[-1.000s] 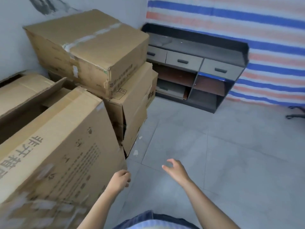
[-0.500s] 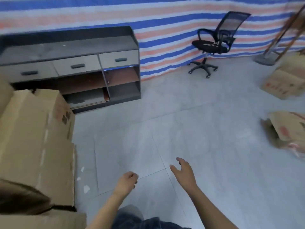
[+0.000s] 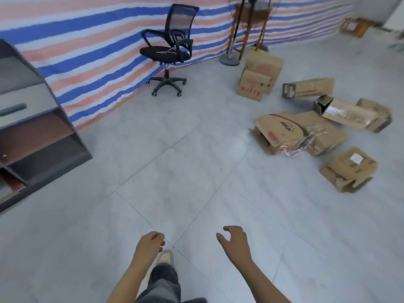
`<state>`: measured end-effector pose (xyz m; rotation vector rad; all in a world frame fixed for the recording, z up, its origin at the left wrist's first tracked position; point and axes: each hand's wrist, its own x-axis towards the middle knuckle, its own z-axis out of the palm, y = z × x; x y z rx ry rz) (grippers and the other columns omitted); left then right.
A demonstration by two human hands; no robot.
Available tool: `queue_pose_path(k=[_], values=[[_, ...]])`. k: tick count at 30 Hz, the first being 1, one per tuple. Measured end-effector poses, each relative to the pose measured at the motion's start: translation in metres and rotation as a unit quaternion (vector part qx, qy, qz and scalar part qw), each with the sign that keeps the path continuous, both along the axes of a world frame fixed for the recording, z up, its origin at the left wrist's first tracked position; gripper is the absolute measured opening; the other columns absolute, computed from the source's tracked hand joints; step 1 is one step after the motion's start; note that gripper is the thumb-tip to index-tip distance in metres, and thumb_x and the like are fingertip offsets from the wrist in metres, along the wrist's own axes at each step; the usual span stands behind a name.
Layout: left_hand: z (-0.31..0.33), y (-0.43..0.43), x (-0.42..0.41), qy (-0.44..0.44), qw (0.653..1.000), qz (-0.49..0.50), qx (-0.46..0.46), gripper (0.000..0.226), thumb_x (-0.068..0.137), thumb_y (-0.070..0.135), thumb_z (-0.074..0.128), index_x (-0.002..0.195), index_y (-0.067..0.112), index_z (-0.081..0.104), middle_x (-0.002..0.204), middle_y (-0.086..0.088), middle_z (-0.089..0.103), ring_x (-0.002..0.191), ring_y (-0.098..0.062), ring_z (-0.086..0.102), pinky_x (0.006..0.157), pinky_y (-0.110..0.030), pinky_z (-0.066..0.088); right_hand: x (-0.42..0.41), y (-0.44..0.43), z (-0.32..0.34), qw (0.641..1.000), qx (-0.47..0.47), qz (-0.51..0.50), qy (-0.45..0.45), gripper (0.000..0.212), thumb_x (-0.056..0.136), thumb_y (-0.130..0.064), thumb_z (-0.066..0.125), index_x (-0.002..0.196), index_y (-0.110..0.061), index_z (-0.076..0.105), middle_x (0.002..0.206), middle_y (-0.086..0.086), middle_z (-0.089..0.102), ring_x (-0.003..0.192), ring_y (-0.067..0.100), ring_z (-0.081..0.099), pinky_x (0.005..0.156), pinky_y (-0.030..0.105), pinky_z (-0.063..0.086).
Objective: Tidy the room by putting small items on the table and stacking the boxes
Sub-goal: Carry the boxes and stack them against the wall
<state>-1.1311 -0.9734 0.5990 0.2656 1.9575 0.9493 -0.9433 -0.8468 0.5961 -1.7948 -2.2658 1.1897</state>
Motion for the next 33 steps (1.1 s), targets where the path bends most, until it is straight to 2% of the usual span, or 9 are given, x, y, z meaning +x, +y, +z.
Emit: queue_pose_path(k=[3,5,8,11,17,20,22,28,33], values=[[0.002,0.036,-0.052,-0.005,0.999,0.040,0.026,0.018,0.096,0.014,0.048,0.101,0.002,0.060,0.093,-0.013,0.063,0.082,-0.025,0.057,0.077,-0.032,0.040,-0.026,0.029,0.008,0.999,0.024,-0.030,-0.010,0.039,0.094,-0.035,0.050,0.128,-0.015,0.049,0.136,0.000,0.042,0.127,0.013,0.038,0.081,0.018,0.032],[0.004,0.065,-0.084,-0.006,0.998,0.047,0.041,0.017,0.096,0.014,0.049,0.101,0.002,0.060,0.095,-0.014,0.063,0.082,-0.025,0.057,0.079,-0.033,0.039,-0.045,0.051,0.009,0.998,0.031,-0.053,-0.018,0.038,0.094,-0.034,0.050,0.128,-0.015,0.050,0.136,0.000,0.043,0.125,0.013,0.039,0.078,0.017,0.030],[0.008,0.102,-0.120,-0.011,0.998,0.041,0.050,0.016,0.096,0.013,0.049,0.099,0.002,0.059,0.093,-0.014,0.062,0.080,-0.024,0.056,0.078,-0.032,0.039,-0.073,0.075,0.007,0.995,0.027,-0.090,-0.019,0.038,0.094,-0.032,0.051,0.127,-0.014,0.051,0.136,0.002,0.044,0.124,0.016,0.041,0.080,0.020,0.033],[0.002,0.134,-0.140,-0.015,0.999,0.018,0.038,0.015,0.095,0.013,0.049,0.097,0.003,0.059,0.091,-0.013,0.062,0.079,-0.023,0.056,0.077,-0.032,0.040,-0.093,0.096,0.005,0.991,0.035,-0.127,-0.010,0.038,0.094,-0.030,0.052,0.128,-0.014,0.050,0.136,0.003,0.043,0.126,0.017,0.040,0.090,0.025,0.037],[-0.003,0.218,-0.133,-0.040,0.993,-0.108,-0.013,0.016,0.095,0.015,0.049,0.083,0.010,0.058,0.088,-0.010,0.061,0.073,-0.019,0.054,0.068,-0.029,0.040,-0.073,0.133,-0.006,0.970,0.018,-0.243,0.000,0.038,0.094,-0.025,0.053,0.130,-0.014,0.049,0.137,0.002,0.043,0.130,0.018,0.035,0.094,0.026,0.035],[0.002,0.281,-0.125,-0.018,0.985,-0.174,-0.014,0.017,0.095,0.016,0.048,0.082,0.012,0.057,0.088,-0.008,0.061,0.075,-0.018,0.055,0.066,-0.027,0.039,-0.061,0.169,-0.014,0.954,0.004,-0.299,-0.011,0.040,0.093,-0.025,0.053,0.131,-0.013,0.048,0.138,0.007,0.043,0.130,0.022,0.036,0.101,0.031,0.034],[0.006,0.330,-0.120,0.001,0.979,-0.203,-0.003,0.017,0.095,0.016,0.047,0.082,0.011,0.058,0.088,-0.007,0.060,0.075,-0.018,0.055,0.065,-0.027,0.038,-0.057,0.209,-0.017,0.947,0.004,-0.322,0.001,0.041,0.093,-0.025,0.052,0.132,-0.013,0.047,0.138,0.008,0.043,0.129,0.023,0.036,0.100,0.033,0.035],[0.034,0.473,-0.105,0.039,0.971,-0.233,0.041,0.016,0.094,0.016,0.047,0.085,0.007,0.058,0.085,-0.005,0.060,0.073,-0.016,0.054,0.063,-0.025,0.038,-0.059,0.368,0.005,0.945,0.044,-0.316,0.068,0.042,0.095,-0.026,0.051,0.134,-0.011,0.046,0.138,0.011,0.042,0.129,0.025,0.038,0.100,0.033,0.036],[0.041,0.544,-0.082,0.025,0.972,-0.226,0.060,0.018,0.096,0.017,0.047,0.082,0.014,0.059,0.088,-0.005,0.063,0.075,-0.015,0.057,0.065,-0.024,0.041,-0.066,0.462,0.017,0.960,0.047,-0.265,0.084,0.040,0.095,-0.029,0.050,0.132,-0.013,0.048,0.135,0.007,0.046,0.128,0.021,0.039,0.097,0.027,0.035]])
